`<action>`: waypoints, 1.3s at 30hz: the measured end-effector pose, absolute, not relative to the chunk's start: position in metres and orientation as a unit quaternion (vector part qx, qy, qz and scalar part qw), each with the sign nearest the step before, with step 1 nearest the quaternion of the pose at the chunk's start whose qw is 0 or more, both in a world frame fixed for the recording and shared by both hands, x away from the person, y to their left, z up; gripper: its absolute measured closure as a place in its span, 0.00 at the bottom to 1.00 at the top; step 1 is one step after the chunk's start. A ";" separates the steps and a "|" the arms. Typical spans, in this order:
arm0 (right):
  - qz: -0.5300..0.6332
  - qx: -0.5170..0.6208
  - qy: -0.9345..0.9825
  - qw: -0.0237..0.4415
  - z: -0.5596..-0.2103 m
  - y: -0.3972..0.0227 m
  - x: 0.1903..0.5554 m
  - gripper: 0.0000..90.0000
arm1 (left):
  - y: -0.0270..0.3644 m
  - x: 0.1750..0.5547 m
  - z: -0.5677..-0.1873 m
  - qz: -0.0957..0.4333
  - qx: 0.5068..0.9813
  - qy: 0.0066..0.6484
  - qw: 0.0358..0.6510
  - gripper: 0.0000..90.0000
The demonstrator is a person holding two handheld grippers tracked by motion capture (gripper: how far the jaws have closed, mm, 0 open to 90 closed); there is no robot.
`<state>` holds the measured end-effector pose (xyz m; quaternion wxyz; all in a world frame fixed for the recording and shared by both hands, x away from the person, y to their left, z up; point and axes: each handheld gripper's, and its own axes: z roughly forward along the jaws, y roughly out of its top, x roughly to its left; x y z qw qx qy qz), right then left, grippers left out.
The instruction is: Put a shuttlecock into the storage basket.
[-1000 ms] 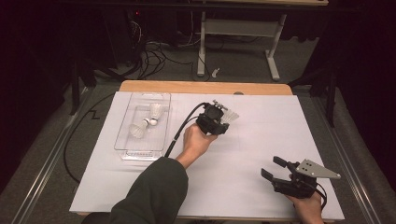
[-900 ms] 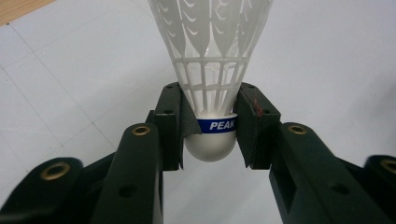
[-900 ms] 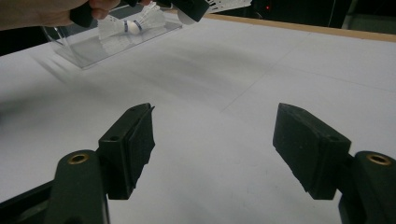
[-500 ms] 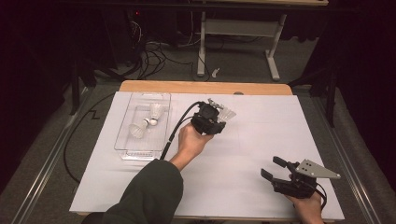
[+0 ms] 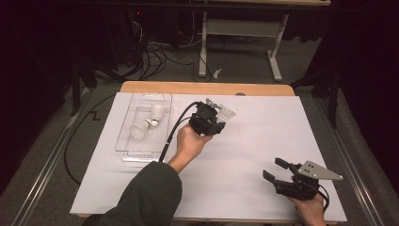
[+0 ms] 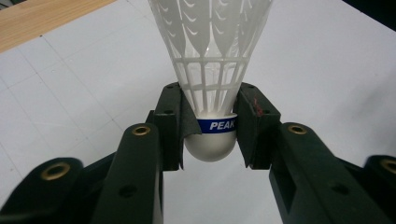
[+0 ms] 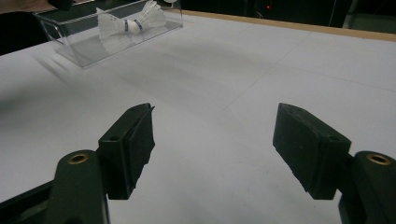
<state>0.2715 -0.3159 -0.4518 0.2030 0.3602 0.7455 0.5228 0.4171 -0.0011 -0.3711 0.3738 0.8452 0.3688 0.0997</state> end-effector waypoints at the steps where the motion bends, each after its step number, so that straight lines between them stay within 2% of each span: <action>1: 0.523 0.360 0.746 0.203 -0.452 -0.316 0.271 0.33 | 0.000 0.417 -0.370 0.100 0.845 0.369 0.374 0.73; 39: 0.525 0.366 0.739 0.210 -0.451 -0.318 0.271 0.31 | 0.037 0.405 -0.355 0.114 0.832 0.375 0.392 0.73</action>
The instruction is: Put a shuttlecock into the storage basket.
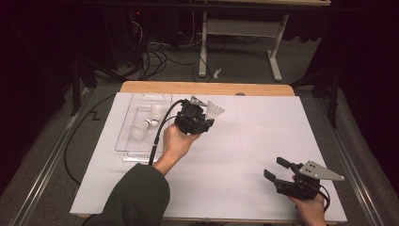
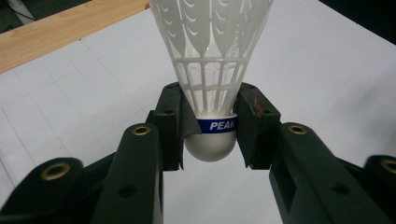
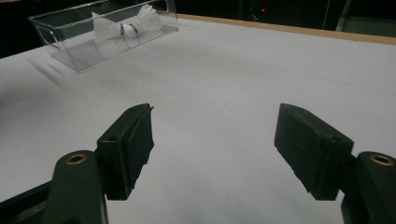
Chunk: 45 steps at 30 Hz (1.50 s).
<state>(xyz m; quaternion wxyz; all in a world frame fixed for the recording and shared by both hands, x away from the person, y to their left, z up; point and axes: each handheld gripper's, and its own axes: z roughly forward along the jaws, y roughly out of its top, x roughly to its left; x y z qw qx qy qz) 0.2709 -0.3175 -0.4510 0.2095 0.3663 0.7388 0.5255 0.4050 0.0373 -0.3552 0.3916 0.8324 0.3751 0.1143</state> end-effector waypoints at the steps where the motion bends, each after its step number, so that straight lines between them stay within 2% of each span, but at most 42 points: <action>1: 0.525 0.366 0.739 0.209 -0.451 -0.318 0.271 0.31 | 0.039 0.405 -0.355 0.115 0.831 0.376 0.392 0.73; 45: 0.532 0.371 0.734 0.203 -0.451 -0.319 0.271 0.32 | 0.080 0.395 -0.348 0.130 0.810 0.400 0.408 0.73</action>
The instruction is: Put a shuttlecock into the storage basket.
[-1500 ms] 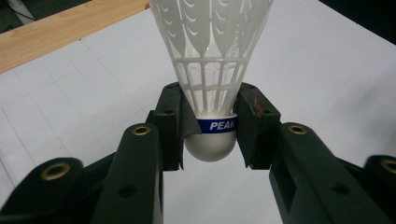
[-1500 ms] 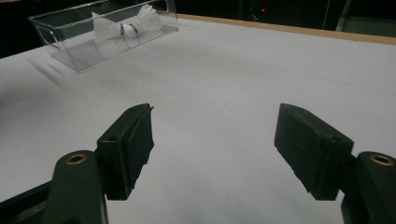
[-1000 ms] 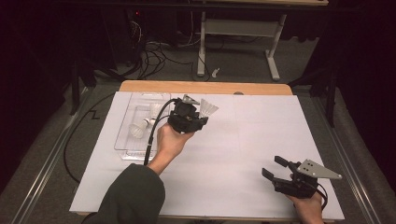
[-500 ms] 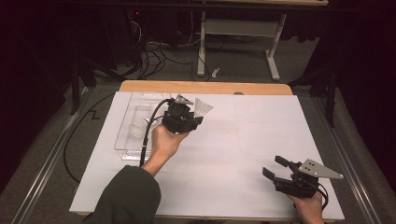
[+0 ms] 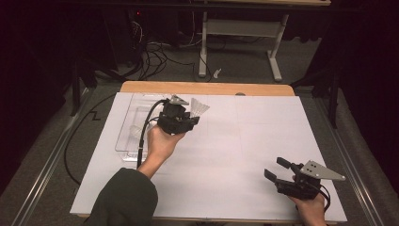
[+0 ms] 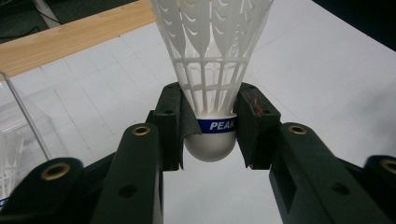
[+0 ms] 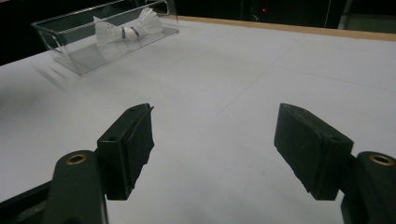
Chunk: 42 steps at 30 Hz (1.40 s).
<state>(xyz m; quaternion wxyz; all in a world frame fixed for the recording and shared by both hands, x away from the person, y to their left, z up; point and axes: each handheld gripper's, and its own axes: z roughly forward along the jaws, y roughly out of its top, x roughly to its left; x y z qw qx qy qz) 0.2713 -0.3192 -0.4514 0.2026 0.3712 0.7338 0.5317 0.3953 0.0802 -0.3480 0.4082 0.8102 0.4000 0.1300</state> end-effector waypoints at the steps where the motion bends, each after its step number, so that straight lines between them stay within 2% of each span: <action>1: 0.532 0.371 0.734 0.202 -0.451 -0.319 0.271 0.32 | 0.081 0.395 -0.348 0.130 0.810 0.401 0.409 0.73; 42: 0.530 0.371 0.736 0.199 -0.452 -0.318 0.271 0.32 | 0.128 0.390 -0.349 0.148 0.780 0.438 0.422 0.73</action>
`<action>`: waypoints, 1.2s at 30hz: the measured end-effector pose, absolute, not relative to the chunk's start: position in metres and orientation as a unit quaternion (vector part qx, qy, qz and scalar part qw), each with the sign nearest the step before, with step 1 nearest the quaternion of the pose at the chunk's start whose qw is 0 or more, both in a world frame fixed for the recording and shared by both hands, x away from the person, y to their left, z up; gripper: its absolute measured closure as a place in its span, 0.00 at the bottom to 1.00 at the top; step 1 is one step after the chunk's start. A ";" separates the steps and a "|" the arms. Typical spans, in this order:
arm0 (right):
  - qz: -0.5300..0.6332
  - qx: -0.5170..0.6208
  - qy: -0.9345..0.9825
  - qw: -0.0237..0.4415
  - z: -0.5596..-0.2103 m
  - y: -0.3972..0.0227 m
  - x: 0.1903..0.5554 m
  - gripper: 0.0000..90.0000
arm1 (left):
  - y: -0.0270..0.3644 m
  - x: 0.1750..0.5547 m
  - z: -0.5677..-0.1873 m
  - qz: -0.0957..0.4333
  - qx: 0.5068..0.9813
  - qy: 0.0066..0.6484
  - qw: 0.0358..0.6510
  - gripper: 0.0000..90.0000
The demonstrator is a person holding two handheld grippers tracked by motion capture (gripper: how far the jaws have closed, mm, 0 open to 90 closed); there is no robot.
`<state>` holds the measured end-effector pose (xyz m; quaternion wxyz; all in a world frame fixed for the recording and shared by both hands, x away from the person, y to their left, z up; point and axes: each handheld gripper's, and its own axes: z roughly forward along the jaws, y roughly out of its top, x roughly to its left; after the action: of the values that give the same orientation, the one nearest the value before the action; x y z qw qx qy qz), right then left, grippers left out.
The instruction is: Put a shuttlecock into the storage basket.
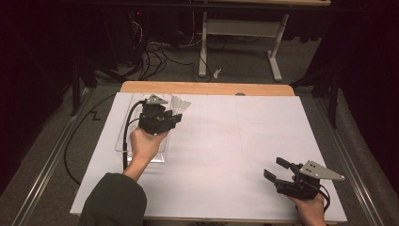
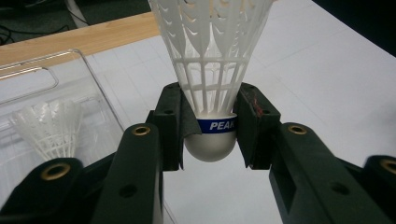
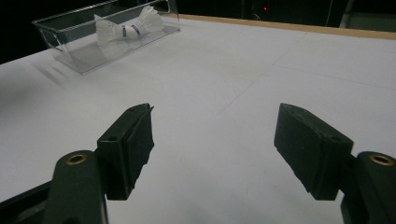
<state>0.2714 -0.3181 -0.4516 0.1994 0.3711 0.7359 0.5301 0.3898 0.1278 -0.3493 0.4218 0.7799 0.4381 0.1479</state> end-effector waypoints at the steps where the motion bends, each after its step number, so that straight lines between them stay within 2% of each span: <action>1: 0.530 0.371 0.736 0.200 -0.452 -0.318 0.271 0.32 | 0.129 0.390 -0.349 0.149 0.779 0.439 0.422 0.73; 36: 0.529 0.372 0.736 0.200 -0.452 -0.318 0.272 0.32 | 0.172 0.385 -0.355 0.164 0.750 0.481 0.422 0.73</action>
<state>0.2718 -0.3181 -0.4519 0.1996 0.3719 0.7361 0.5292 0.3850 0.1720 -0.3546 0.4223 0.7503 0.4813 0.1642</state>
